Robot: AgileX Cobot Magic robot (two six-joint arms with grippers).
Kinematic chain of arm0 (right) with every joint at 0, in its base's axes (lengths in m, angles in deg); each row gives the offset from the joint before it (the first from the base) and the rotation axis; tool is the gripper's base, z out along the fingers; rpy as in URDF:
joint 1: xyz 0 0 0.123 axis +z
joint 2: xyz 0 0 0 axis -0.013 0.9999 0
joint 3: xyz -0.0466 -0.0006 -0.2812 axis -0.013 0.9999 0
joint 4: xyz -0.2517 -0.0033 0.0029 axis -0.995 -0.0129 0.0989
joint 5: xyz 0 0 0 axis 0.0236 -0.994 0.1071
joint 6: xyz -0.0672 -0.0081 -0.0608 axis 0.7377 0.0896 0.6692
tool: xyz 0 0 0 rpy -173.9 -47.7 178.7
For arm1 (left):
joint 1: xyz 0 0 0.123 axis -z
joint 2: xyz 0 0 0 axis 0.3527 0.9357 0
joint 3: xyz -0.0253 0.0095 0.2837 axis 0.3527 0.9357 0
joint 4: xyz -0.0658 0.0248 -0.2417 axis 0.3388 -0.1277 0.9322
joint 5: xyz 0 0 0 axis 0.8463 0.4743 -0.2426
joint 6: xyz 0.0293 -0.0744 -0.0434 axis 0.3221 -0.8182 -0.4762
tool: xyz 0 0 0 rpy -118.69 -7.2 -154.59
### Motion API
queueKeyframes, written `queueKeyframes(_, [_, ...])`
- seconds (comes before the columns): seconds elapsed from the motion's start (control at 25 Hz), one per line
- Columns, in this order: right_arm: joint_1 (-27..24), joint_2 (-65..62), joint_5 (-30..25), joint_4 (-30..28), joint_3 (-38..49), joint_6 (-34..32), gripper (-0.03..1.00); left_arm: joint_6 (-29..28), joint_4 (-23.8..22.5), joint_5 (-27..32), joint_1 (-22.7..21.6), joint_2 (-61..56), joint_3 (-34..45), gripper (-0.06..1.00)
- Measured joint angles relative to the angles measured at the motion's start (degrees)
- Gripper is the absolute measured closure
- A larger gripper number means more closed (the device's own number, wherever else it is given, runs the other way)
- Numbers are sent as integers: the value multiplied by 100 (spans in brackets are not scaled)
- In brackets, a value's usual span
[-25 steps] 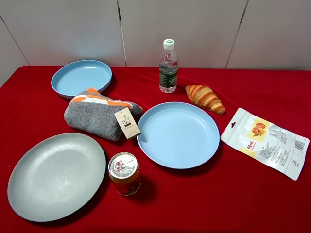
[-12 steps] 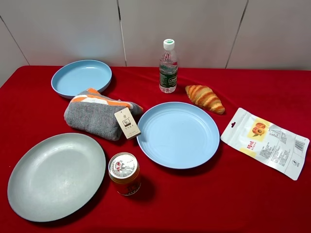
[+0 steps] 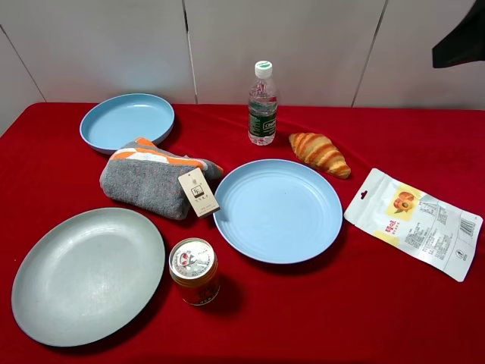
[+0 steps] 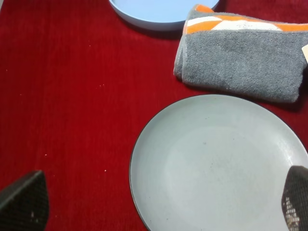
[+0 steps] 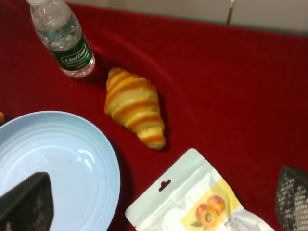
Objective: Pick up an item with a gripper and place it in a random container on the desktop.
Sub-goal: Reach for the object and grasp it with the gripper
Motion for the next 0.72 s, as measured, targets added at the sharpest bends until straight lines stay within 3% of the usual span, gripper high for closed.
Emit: queueKeyframes(0.72, [18, 2070, 19, 888, -1207, 1373, 28, 0, 0, 0, 0, 0, 0, -2])
